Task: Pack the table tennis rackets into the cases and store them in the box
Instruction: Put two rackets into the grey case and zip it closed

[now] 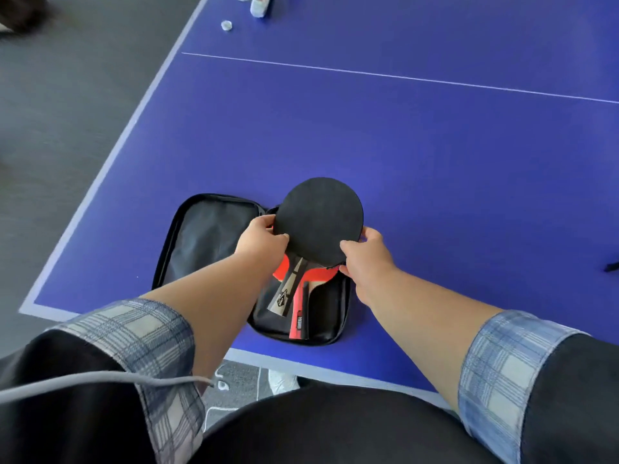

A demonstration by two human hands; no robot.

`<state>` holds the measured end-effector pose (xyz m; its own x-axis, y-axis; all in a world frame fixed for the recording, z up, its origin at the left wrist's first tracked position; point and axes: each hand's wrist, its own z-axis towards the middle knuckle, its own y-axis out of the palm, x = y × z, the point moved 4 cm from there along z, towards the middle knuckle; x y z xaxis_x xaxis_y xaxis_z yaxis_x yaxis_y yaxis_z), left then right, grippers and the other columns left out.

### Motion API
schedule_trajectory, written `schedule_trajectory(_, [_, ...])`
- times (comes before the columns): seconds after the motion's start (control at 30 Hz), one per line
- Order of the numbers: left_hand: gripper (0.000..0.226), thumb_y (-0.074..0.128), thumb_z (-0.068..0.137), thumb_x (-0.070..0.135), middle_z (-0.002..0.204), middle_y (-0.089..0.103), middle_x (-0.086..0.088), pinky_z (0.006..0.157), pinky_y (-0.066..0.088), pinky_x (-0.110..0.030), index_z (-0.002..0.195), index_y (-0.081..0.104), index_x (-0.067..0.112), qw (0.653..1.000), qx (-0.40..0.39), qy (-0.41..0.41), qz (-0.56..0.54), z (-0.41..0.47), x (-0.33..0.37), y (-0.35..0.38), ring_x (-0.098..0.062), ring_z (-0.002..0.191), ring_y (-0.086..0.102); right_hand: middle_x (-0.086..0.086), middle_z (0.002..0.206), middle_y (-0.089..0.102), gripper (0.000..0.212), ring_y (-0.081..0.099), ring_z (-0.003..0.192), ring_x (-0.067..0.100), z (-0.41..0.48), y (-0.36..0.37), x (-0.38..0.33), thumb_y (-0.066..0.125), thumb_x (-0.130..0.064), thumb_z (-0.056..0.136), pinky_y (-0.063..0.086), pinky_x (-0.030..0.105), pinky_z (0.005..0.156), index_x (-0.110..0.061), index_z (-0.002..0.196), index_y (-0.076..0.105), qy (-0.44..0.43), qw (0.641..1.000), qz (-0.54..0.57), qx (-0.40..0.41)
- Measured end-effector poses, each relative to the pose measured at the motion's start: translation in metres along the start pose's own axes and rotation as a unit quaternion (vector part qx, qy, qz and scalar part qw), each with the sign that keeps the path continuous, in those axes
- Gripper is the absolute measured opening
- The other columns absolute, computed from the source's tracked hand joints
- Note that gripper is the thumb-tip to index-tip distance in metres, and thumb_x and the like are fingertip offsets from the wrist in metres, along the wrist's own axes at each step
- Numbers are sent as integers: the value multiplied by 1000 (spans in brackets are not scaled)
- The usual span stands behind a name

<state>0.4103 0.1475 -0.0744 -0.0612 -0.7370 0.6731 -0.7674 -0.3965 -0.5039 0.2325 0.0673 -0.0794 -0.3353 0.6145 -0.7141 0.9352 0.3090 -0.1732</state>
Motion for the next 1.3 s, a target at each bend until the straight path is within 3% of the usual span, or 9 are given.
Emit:
schedule_trajectory(0.13, [53,53,85,18,110,72,2,60,44,-24,137,53,27,1000,-19,-3,23,11,-28,-12,-13,69,62,-3,109,65,50,61,84,19,-4,25,22,57,-11,90,56,37,74,-28,137,52,-29,998,-51,28])
schedule_trajectory(0.27, [54,54,91,18,120,66,0,53,40,-23,144,44,24,999,-30,0,40,19,-36,-8,-11,73,62,7,130,52,54,60,101,27,-2,31,34,57,-15,89,48,32,75,-27,141,53,-41,988,-125,77])
schedule_trajectory(0.5, [61,44,60,29,103,68,-9,68,60,-38,118,63,26,997,-21,-18,71,23,-44,3,-27,78,68,7,134,50,57,61,98,25,4,35,40,53,-10,91,50,27,60,-24,147,47,-44,979,-177,90])
schedule_trajectory(0.6, [58,45,59,30,110,65,-13,55,49,-28,113,65,17,998,-20,-21,63,22,-48,3,-23,71,65,6,137,48,60,62,96,26,6,35,43,52,-9,91,47,27,58,-24,148,46,-42,978,-184,92])
schedule_trajectory(0.67, [59,49,62,29,114,64,-12,54,45,-26,118,61,14,998,-26,-24,49,20,-47,1,-24,72,64,7,142,43,62,61,100,26,5,37,44,54,-11,94,50,28,64,-24,154,40,-45,975,-200,88])
schedule_trajectory(0.8, [61,57,75,24,126,57,-8,72,57,-36,135,50,17,998,-26,-21,46,19,-48,-1,-26,83,67,10,152,34,70,59,117,30,3,41,41,52,-17,100,53,45,98,-25,161,19,-38,966,-243,80])
schedule_trajectory(1.0, [61,57,87,19,139,47,-3,70,49,-31,146,40,21,996,-33,14,82,22,-50,-7,-15,80,61,12,148,38,65,57,118,33,-3,41,34,56,-15,98,53,46,100,-21,157,29,-28,957,-270,98])
schedule_trajectory(1.13, [56,54,88,27,134,49,1,87,55,-42,143,43,26,996,-4,19,83,22,-60,-41,-23,103,60,4,158,30,71,34,141,30,-23,56,15,58,-22,95,38,45,112,-22,158,25,-105,923,-344,135])
schedule_trajectory(1.3, [56,55,91,27,145,42,-6,102,43,-47,146,40,27,979,116,-21,165,24,-102,-105,-30,128,43,3,154,41,60,32,143,28,-55,141,6,57,-24,96,33,42,115,-21,153,40,-279,849,-444,-70])
